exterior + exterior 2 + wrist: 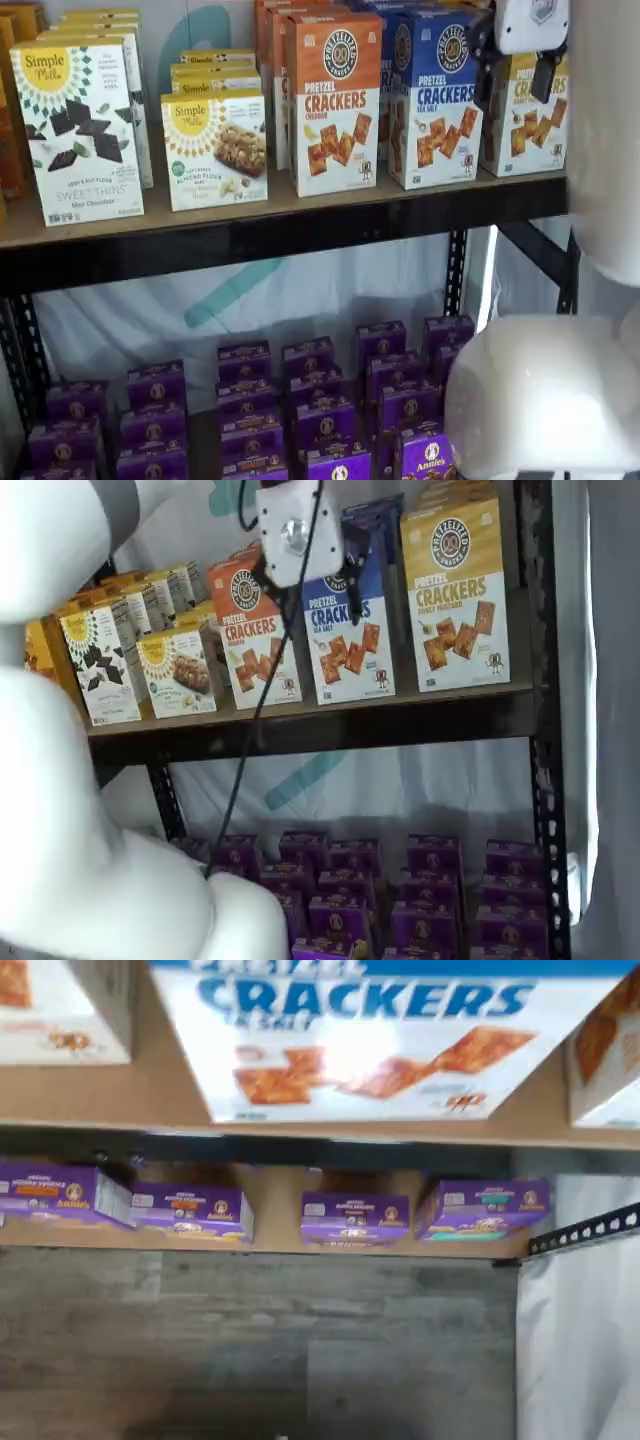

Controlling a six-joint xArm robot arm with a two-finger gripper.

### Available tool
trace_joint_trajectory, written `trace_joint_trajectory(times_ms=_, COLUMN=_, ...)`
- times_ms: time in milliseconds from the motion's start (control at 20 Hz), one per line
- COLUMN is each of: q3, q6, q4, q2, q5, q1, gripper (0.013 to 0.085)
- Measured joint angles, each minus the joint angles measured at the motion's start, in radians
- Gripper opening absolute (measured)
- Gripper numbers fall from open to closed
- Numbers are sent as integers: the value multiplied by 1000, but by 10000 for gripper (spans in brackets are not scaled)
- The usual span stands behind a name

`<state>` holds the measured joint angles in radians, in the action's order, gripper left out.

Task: Retrieve the yellow and white box located on the top shelf, the sixth one from the left

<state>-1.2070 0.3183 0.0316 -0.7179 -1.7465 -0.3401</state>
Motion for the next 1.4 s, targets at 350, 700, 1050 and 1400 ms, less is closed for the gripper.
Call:
trace_joint_trajectory(times_ms=350, q3=-80, q6=121, q4=33, q2=89, q5=41, q1=-129, gripper=850)
trace_joint_trajectory(times_ms=700, q3=-144, q6=182, q4=37, q2=156, q5=55, q1=-190, gripper=850)
trace_joint_trajectory(times_ms=1050, q3=-184, q6=215, q4=55, q2=197, q5=55, q1=-227, gripper=850)
trace_joint_trajectory(times_ms=1400, q3=-189, q6=243, q4=86, q2=207, q5=90, q1=-261, gripper=850)
